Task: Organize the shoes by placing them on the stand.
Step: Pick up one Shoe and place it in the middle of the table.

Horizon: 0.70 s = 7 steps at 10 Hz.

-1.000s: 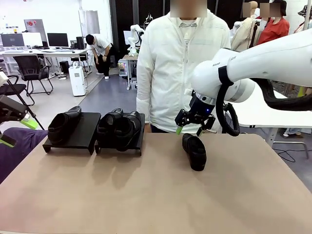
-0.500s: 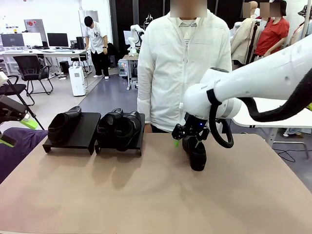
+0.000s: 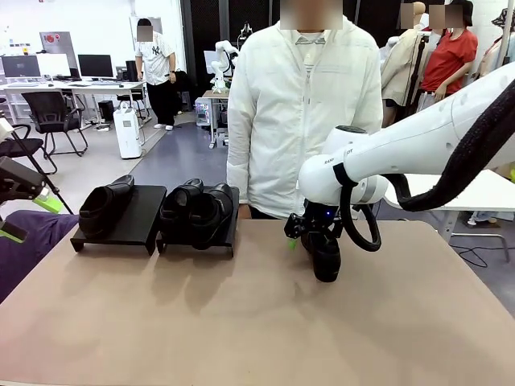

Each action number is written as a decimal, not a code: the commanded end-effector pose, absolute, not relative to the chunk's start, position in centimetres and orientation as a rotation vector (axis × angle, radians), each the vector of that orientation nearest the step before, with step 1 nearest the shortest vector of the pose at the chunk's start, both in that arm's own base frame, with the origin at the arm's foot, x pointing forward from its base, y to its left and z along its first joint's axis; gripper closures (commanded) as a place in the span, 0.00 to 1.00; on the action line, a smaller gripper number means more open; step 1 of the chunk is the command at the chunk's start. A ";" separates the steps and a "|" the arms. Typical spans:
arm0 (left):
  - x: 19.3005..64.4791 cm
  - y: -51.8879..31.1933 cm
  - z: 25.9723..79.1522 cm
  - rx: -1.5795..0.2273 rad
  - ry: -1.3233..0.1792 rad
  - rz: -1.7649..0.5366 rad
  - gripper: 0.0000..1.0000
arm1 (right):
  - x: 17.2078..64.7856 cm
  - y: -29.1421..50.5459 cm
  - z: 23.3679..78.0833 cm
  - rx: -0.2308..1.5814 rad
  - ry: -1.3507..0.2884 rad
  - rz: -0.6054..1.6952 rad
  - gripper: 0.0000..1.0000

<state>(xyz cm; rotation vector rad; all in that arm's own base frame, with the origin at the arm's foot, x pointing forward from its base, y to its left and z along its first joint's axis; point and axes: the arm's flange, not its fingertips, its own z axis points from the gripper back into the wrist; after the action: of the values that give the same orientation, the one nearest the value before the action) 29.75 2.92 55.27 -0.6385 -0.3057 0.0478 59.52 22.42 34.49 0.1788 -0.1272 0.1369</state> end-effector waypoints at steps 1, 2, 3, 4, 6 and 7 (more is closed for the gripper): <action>29.8 3.0 55.3 -0.641 -0.308 0.050 0.00 | 59.8 23.2 34.8 0.139 -0.112 0.101 0.58; 29.8 3.0 55.3 -0.641 -0.308 0.050 0.00 | 59.8 23.1 34.9 0.144 -0.123 0.100 1.00; 29.8 3.0 55.3 -0.641 -0.308 0.050 0.00 | 59.7 23.2 35.0 0.145 -0.143 0.109 1.00; 29.8 3.0 55.3 -0.641 -0.308 0.050 0.00 | 59.5 23.2 35.1 0.164 -0.130 0.116 1.00; 29.8 3.0 55.3 -0.641 -0.308 0.050 0.00 | 59.3 23.1 35.1 0.165 -0.139 0.119 1.00; 29.8 3.0 55.3 -0.641 -0.308 0.050 0.00 | 59.2 23.0 35.2 0.165 -0.148 0.115 1.00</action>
<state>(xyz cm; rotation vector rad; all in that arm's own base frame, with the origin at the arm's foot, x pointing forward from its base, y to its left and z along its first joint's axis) 29.75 2.92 55.27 -0.6385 -0.3057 0.0478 59.44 22.86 34.80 0.1801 -0.1261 0.1286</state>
